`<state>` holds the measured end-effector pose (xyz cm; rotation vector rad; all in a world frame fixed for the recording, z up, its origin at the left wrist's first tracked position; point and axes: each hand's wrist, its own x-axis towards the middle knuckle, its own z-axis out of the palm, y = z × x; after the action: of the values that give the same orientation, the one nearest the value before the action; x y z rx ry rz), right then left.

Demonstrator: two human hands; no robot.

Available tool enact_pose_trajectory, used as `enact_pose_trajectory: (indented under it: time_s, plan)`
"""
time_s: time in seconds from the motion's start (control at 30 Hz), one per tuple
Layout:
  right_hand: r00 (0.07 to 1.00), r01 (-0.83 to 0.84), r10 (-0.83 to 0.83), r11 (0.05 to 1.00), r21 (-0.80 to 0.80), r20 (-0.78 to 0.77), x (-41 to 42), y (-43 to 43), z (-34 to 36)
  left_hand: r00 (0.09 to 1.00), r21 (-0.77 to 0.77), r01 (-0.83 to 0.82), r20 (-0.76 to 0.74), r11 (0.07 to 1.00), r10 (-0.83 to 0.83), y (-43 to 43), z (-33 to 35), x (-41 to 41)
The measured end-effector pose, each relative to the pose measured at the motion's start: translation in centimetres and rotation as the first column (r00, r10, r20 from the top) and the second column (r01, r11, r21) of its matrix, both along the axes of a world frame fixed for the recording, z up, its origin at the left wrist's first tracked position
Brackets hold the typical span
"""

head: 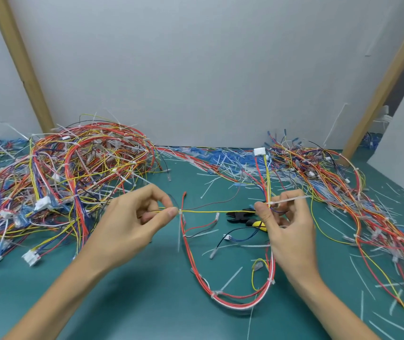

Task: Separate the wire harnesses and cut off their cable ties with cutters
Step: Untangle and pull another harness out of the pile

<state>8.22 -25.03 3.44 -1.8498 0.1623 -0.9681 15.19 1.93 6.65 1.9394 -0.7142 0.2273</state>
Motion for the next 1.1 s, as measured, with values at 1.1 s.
enact_pose_trajectory:
  time_s: [1.1]
  plan:
    - [0.997,0.057,-0.05,0.99,-0.13,0.056,-1.4,1.4,1.1,0.993,0.225,-0.019,0.12,0.974,-0.009,-2.2,-0.4,-1.9]
